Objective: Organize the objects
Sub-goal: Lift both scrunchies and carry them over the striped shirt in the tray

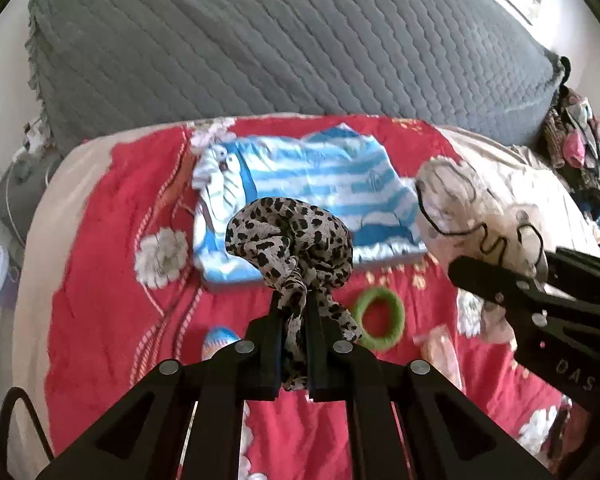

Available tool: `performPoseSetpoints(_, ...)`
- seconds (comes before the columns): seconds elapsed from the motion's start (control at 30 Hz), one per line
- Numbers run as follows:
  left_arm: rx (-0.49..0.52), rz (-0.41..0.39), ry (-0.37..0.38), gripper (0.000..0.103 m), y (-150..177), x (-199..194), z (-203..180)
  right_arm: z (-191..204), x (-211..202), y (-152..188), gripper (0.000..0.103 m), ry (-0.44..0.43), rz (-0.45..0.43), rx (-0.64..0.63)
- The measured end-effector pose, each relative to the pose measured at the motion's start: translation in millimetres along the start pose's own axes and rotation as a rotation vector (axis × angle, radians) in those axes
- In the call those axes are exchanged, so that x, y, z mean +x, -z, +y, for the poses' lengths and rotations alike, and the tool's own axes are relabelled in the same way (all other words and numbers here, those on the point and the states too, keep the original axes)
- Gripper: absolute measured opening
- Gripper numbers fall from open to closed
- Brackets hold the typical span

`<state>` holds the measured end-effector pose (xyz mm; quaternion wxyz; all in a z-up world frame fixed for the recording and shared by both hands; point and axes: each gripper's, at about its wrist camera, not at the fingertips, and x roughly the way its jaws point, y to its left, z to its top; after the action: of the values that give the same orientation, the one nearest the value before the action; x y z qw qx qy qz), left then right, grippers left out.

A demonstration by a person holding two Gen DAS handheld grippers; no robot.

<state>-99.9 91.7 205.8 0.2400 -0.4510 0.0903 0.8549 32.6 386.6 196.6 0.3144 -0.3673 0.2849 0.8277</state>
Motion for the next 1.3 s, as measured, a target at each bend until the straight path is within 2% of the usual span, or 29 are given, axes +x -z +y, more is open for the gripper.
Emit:
performPoseSetpoints(0.17, 0.021, -0.037, -0.015, 0.008, -32, -7, 1, -3, -4, -24, 0.028, 0.015, 0.012, 0.020)
performPoseSetpoints(0.33, 0.010, -0.062, 0.007, 0.009, -57, -12, 4, -1, -13, -52, 0.028, 0.062, -0.012, -0.010)
performPoseSetpoints(0.67, -0.033, -0.100, 0.017, 0.009, -97, 4, 14, -10, -21, -87, 0.028, 0.032, -0.140, 0.024)
performPoseSetpoints(1.0, -0.041, -0.072, 0.013, 0.009, -91, 45, 30, -27, 4, -101, 0.028, 0.051, -0.188, 0.018)
performPoseSetpoints(1.3, -0.026, -0.064, 0.017, 0.009, -93, 76, 27, -25, 42, -103, 0.028, 0.053, -0.161, 0.014)
